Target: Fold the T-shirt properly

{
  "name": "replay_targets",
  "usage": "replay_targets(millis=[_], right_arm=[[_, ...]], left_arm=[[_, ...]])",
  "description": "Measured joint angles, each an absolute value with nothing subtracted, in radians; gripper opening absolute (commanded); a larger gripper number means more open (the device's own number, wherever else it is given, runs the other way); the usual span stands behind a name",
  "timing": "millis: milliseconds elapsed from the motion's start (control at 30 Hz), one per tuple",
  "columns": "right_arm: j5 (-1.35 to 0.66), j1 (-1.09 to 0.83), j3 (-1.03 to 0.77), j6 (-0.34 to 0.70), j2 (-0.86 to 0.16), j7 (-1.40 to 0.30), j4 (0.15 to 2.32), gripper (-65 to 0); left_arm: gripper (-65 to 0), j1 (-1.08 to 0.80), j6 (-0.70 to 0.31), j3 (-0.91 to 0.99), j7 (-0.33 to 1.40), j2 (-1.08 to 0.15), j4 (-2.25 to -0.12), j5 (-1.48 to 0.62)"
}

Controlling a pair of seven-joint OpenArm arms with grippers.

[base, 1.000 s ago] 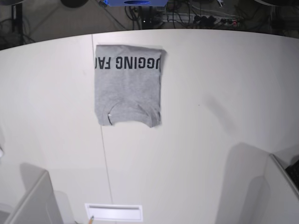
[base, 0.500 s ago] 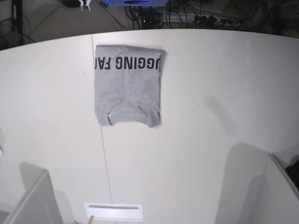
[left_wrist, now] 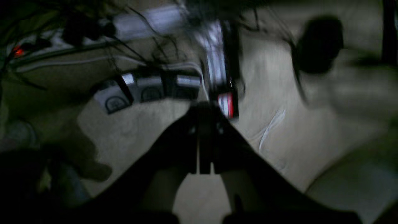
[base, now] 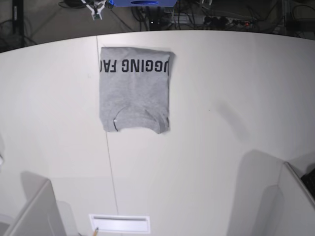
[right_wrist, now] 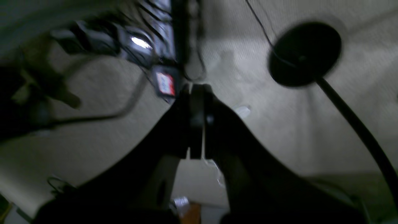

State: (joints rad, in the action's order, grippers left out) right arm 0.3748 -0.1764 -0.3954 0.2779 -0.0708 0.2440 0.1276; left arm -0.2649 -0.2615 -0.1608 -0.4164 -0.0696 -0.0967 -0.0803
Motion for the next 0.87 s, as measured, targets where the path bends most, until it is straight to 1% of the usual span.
replay_targets(millis=[133, 333, 467, 667, 867], right_arm=[[0.375, -0.176, -0.395, 0.278, -0.068, 0.248, 0.128, -65.0], [0.375, -0.196, -0.395, 0.278, -0.076, 0.243, 0.125, -65.0], [0.375, -0.186, -0.395, 0.278, -0.061, 0.245, 0.124, -65.0], [0.375, -0.183, -0.395, 0.278, -0.044, 0.247, 0.124, -65.0], [0.375, -0.183, -0.395, 0.278, -0.049, 0.244, 0.123, -65.0]], left_arm=[[-65.0, -0.262, -0.262, -0.168, -0.415, -0.07, -0.095, -0.145], [-65.0, -0.268, -0.262, -0.172, -0.408, -0.07, -0.079, -0.102], [-65.0, -0.256, -0.261, -0.171, -0.406, -0.07, -0.005, -0.098], [-65.0, -0.263, -0.262, -0.166, -0.405, -0.063, -0.003, -0.095], [-65.0, -0.263, -0.262, -0.17, -0.408, -0.062, -0.004, -0.096]])
